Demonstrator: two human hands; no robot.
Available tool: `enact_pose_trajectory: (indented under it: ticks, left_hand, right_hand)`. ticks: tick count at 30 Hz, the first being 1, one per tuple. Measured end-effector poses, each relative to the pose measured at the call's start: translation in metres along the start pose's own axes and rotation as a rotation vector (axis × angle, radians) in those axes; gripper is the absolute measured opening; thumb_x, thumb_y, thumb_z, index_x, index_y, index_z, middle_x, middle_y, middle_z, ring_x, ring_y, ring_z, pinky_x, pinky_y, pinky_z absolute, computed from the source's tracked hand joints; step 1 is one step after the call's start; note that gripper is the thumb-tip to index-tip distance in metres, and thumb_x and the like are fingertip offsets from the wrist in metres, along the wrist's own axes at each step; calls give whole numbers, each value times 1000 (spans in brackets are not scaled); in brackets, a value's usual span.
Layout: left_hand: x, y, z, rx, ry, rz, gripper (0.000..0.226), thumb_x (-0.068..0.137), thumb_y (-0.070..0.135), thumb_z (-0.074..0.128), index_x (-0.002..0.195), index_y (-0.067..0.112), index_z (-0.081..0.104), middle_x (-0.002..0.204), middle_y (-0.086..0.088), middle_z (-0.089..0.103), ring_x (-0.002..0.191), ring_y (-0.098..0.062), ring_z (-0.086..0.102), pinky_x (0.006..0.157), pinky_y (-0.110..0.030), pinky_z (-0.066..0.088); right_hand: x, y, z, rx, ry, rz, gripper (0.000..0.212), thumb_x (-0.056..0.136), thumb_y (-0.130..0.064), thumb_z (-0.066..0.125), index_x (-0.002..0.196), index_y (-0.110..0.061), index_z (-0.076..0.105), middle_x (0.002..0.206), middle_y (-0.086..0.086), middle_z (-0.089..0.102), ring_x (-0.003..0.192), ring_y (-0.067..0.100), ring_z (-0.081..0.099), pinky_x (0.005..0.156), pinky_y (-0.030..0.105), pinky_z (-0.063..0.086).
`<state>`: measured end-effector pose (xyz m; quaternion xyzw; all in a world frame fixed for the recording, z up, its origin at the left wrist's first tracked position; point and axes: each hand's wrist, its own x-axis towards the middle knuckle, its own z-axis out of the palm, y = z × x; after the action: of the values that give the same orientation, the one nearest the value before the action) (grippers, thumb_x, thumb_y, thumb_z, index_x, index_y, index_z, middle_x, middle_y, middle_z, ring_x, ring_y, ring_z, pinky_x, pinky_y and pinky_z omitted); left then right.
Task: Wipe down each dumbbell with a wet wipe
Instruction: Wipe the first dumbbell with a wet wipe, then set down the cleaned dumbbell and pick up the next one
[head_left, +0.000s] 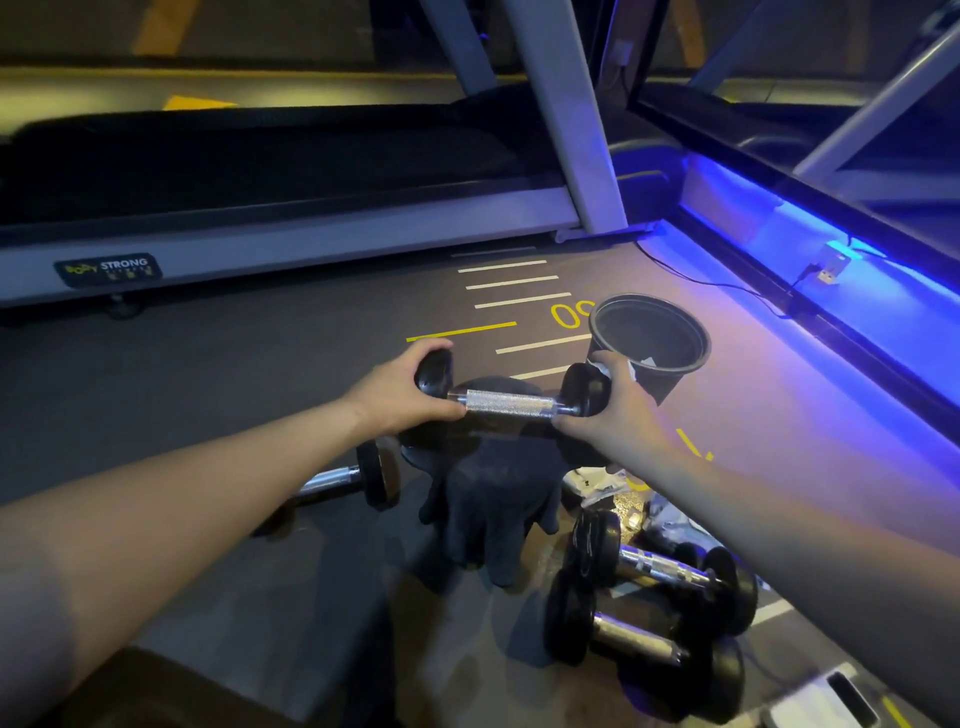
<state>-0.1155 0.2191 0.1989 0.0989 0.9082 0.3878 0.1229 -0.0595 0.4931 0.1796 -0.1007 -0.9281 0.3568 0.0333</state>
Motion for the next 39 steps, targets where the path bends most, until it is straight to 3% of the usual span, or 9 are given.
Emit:
enact_pose_trajectory:
  ticks: [5, 8, 13, 17, 21, 25, 31, 39]
  left_hand:
    - [-2, -3, 6, 5, 45, -5, 76, 74, 34, 83, 137, 50, 42, 121, 5, 59, 101, -24, 63, 73, -38, 56]
    - [-5, -4, 9, 18, 89, -8, 75, 73, 33, 82, 135, 53, 43, 118, 5, 62, 101, -25, 62, 74, -39, 57]
    - [-9, -6, 14, -13, 148, -6, 75, 71, 28, 80, 134, 52, 47, 121, 7, 62, 104, -22, 60, 79, -37, 57]
    - [-14, -7, 16, -33, 203, -2, 73, 69, 27, 79, 132, 49, 51, 120, 12, 65, 105, -17, 61, 87, -28, 50]
    - [-22, -14, 11, -61, 217, -18, 73, 66, 29, 78, 130, 50, 52, 117, 12, 66, 105, -17, 62, 92, -32, 53]
    - [-35, -27, -10, -81, 236, -20, 76, 56, 40, 72, 127, 53, 52, 114, 17, 67, 104, -14, 64, 94, -33, 54]
    - [-71, -59, -54, -72, 317, -20, 73, 62, 34, 75, 129, 52, 52, 116, 21, 67, 106, -9, 63, 98, -30, 51]
    - [-113, -129, -101, -85, 409, -152, 72, 59, 34, 74, 127, 51, 55, 107, 19, 69, 98, -5, 65, 90, -24, 51]
  right_hand:
    - [-5, -1, 2, -50, 28, -12, 72, 70, -39, 74, 130, -40, 35, 120, -2, 55, 95, 22, 59, 77, 39, 56]
    - [-8, 2, 6, -33, 70, -13, 68, 70, -36, 72, 128, -41, 37, 119, -2, 54, 96, 21, 58, 73, 31, 46]
    - [-12, 3, 13, 0, 114, -34, 68, 69, -34, 72, 127, -43, 37, 117, 1, 54, 101, 25, 59, 81, 35, 48]
    - [-17, 0, 15, 1, 136, -45, 66, 72, -32, 71, 127, -45, 37, 116, 5, 56, 101, 28, 59, 83, 37, 49]
    - [-20, -10, 16, -12, 138, -89, 65, 73, -33, 70, 129, -44, 38, 123, 3, 55, 104, 27, 59, 79, 36, 48]
    - [-25, -32, 23, -30, 111, -130, 67, 76, -32, 71, 133, -43, 38, 128, 3, 53, 105, 28, 59, 76, 33, 43]
    - [-31, -82, 54, -33, 83, -191, 64, 77, -33, 71, 131, -43, 37, 119, 5, 52, 100, 31, 58, 73, 31, 38]
    - [-43, -138, 134, 31, -20, -276, 62, 78, -33, 70, 129, -43, 38, 125, 1, 48, 93, 28, 57, 73, 33, 41]
